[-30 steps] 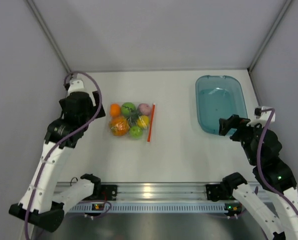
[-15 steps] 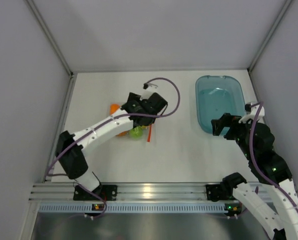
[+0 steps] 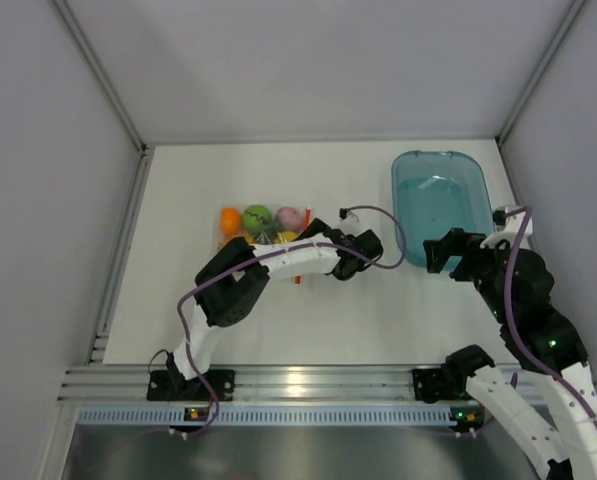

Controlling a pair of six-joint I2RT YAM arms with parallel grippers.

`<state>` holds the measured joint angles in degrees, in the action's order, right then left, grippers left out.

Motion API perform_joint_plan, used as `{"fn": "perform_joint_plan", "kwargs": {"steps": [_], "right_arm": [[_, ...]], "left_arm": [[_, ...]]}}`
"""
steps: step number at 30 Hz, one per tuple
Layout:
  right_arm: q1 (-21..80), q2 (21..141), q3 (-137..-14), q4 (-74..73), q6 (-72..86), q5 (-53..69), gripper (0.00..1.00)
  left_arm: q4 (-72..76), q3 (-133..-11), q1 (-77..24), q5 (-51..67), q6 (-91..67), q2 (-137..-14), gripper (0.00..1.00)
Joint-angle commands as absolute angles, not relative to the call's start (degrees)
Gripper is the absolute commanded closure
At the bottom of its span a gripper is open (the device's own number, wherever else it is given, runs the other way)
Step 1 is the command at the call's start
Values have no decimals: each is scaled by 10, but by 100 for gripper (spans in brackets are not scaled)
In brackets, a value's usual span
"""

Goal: Open the zip-top bag and remove the fake food

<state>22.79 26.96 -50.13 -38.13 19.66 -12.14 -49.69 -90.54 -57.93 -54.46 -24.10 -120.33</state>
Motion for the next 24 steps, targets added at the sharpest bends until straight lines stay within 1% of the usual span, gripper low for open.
{"fn": "perform_joint_plan", "kwargs": {"steps": [1, 4, 9, 10, 12, 13, 15, 20, 21, 22, 24], "right_arm": [[236, 260, -516, -363, 193, -113, 1], [236, 259, -516, -365, 190, -112, 1], [236, 252, -516, -370, 184, -112, 0], [236, 251, -515, -371, 184, -114, 1], [236, 249, -511, -367, 184, -113, 1], [236, 248, -510, -367, 185, -112, 1], [236, 247, -508, -367, 185, -111, 1], [236, 245, -506, -366, 183, -112, 1], [236, 245, -506, -365, 181, -112, 1], [236, 245, -506, -365, 180, -112, 1], [236, 245, -503, -363, 178, -113, 1]], "left_arm": [[-495, -943, -576, -595, -247, -1234, 28], [-494, -953, -571, -613, -243, -1263, 37], [-494, -940, -558, -631, -250, -1279, 39], [-493, -937, -556, -633, -252, -1279, 45], [-493, -931, -551, -635, -260, -1286, 49], [-493, -930, -548, -636, -262, -1288, 53], [-493, -925, -545, -634, -268, -1293, 59], [-493, -918, -545, -618, -282, -1276, 85], [-492, -918, -545, -616, -282, -1273, 91], [-493, -918, -546, -614, -281, -1261, 100], [-492, -918, -546, -600, -277, -1243, 100]]}}
